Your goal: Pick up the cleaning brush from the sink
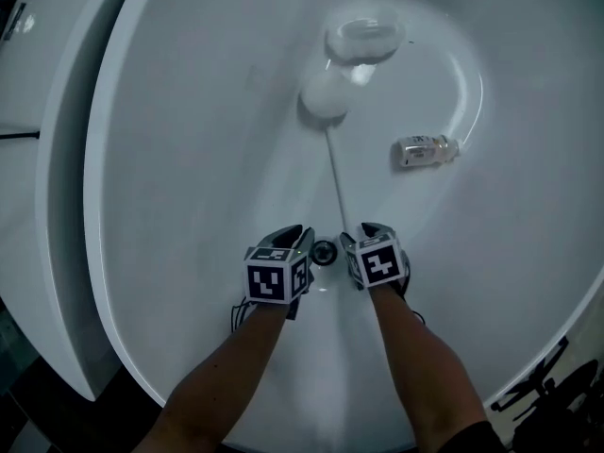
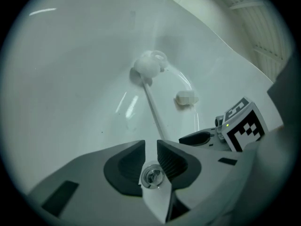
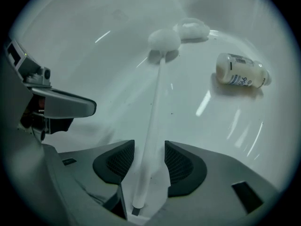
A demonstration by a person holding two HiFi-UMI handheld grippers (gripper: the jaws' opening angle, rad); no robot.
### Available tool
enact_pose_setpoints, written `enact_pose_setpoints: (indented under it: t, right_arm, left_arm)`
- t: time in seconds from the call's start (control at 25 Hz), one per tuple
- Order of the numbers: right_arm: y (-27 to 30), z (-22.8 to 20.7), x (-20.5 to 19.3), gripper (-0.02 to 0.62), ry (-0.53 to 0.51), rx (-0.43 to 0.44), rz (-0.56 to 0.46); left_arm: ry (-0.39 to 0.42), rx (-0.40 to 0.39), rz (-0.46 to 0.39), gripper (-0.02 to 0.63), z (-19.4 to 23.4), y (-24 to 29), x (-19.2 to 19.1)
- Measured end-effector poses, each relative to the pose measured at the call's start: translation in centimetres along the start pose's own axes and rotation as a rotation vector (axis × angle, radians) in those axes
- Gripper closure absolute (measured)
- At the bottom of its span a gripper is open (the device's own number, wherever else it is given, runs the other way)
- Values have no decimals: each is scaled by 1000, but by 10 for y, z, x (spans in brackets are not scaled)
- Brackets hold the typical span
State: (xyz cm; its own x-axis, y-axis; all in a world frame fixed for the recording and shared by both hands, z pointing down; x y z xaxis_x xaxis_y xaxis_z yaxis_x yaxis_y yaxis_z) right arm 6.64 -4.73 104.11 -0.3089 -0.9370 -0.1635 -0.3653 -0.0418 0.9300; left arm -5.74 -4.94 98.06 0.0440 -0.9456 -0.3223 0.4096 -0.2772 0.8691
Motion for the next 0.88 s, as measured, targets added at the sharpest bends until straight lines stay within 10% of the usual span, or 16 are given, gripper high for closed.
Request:
enact_pose_setpoints:
  t: [0.88]
  right_arm:
    - [-14, 8, 5, 529, 112, -62, 55]
  left_arm:
    - [-38, 27, -54, 511, 3, -22, 13]
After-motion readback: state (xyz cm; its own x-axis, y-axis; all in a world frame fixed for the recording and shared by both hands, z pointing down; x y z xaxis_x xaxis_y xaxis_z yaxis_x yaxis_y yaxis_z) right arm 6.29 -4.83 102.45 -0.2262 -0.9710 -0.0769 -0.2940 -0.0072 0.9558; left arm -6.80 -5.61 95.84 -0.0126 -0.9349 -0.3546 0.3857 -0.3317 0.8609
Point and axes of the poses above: the fingertips, and each gripper's own axes: y forward along the fingers, z to its left, x out of its top, the point moved 3 cm from there along -y, backward along the fingers, and after that the axes turned 6 degrees about y, right-handed, at the moved point
